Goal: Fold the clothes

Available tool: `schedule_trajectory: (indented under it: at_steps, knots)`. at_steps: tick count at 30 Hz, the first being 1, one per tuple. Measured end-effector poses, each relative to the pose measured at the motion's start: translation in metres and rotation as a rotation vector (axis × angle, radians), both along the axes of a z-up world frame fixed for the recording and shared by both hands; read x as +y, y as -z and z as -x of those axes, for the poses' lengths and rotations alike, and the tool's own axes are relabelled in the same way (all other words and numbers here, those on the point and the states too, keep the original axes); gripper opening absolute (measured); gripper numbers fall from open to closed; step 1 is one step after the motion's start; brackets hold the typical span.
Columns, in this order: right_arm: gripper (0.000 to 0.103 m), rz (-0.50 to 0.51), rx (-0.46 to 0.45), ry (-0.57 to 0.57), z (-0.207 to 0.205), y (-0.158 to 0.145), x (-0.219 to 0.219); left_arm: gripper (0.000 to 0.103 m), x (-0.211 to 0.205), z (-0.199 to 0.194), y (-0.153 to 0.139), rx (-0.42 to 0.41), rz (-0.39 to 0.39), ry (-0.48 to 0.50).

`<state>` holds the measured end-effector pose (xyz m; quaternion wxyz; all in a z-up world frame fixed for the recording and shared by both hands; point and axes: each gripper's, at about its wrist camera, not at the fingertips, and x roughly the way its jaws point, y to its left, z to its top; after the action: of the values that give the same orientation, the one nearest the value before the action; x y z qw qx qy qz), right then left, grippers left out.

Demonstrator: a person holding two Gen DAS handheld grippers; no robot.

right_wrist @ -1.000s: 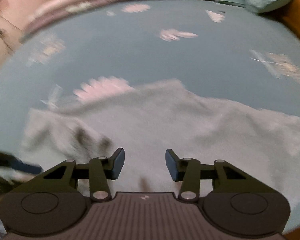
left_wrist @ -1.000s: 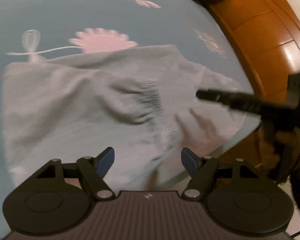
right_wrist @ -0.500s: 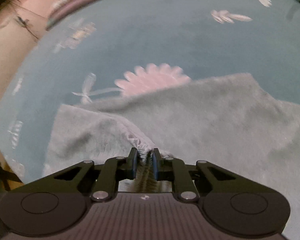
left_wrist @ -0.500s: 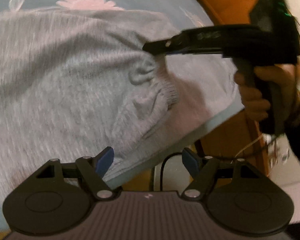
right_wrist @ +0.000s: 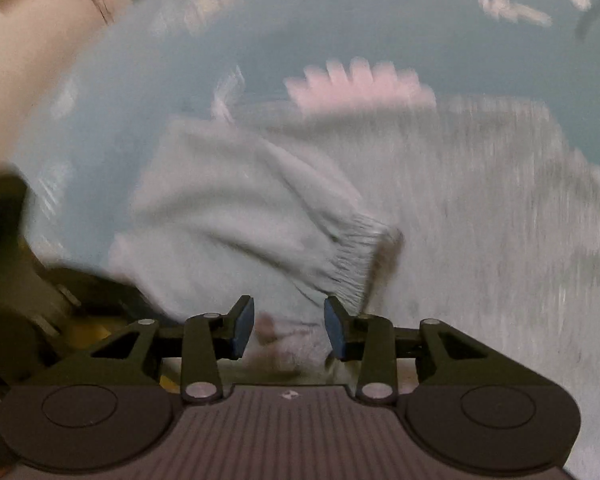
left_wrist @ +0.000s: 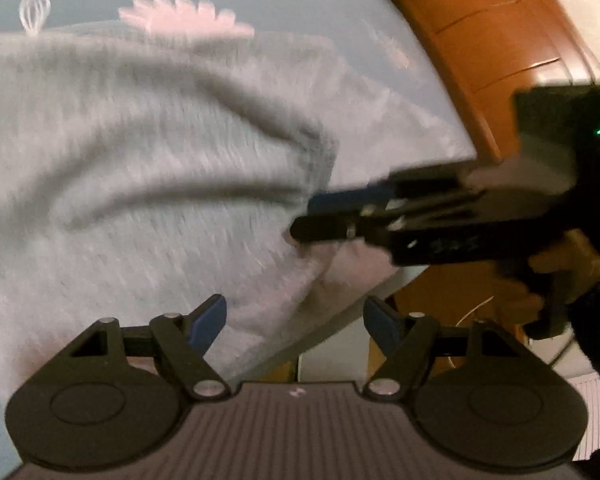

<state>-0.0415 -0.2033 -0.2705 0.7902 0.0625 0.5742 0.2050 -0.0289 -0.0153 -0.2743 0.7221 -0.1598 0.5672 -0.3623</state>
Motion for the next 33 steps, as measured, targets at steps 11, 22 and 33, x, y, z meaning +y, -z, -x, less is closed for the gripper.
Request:
schedule_trajectory:
  at_steps: [11, 22, 33]
  knots:
    - [0.053, -0.069, -0.017, 0.052, -0.009, -0.013, -0.006, 0.073, 0.037, -0.061, 0.013, -0.017, 0.037, -0.293]
    - [0.065, -0.315, -0.035, -0.052, -0.105, -0.056, 0.019, 0.076, 0.058, -0.031, -0.004, -0.096, 0.052, -0.213]
    - [0.075, -0.241, 0.13, -0.422, -0.191, -0.024, 0.142, 0.078, 0.093, -0.032, 0.032, 0.005, 0.198, -0.22]
